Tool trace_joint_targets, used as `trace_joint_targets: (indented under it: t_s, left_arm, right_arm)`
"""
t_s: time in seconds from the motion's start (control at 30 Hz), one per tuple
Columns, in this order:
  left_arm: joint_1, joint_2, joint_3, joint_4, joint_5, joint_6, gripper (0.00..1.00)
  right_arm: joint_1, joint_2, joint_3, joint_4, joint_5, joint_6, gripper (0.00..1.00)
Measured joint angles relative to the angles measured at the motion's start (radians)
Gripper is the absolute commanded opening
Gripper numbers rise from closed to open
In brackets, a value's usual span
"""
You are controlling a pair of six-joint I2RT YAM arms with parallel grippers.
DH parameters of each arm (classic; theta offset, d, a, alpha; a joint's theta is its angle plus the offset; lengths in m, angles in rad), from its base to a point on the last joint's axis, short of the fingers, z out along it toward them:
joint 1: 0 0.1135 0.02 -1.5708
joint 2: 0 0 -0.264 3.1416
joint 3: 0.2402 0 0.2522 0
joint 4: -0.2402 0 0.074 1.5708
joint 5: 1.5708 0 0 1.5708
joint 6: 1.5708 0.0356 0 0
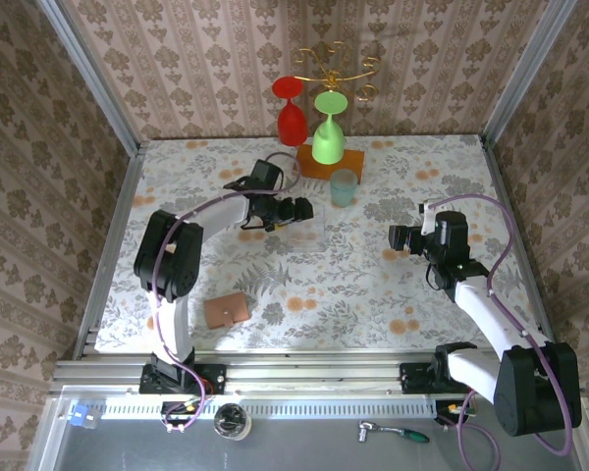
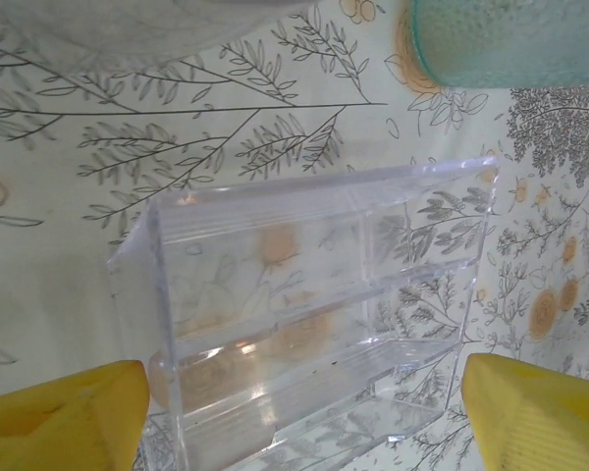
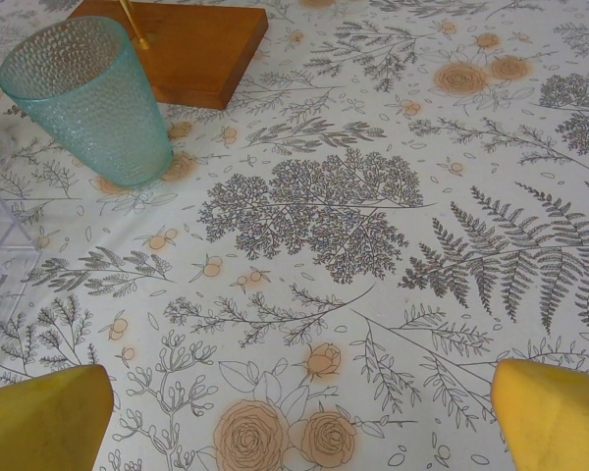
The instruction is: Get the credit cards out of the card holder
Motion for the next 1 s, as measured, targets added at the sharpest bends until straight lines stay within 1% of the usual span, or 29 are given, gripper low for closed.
trace_joint_targets:
  t_s: [0.17, 0.73, 0.87, 1.0]
  left_arm:
    - [-0.005, 0.029, 0.007, 0.0, 0.002, -0.024, 0.83]
    - [-0.022, 0.028, 0.027, 0.005, 0.008, -0.044, 0.83]
    - [-0.011, -0.006, 0.002, -0.012, -0.005, -0.032, 0.84]
    - [0.01, -0.096, -0.067, -0.028, -0.025, -0.013, 0.85]
  right_arm:
    - [0.0, 0.0, 0.0, -0.001, 0.0, 0.0, 1.0]
    - [0.0, 0.0, 0.0, -0.001, 0.0, 0.0, 1.0]
    - [0.0, 0.0, 0.0, -0.001, 0.0, 0.0, 1.0]
    - [0.0, 0.0, 0.0, -0.004, 0.0, 0.0, 1.0]
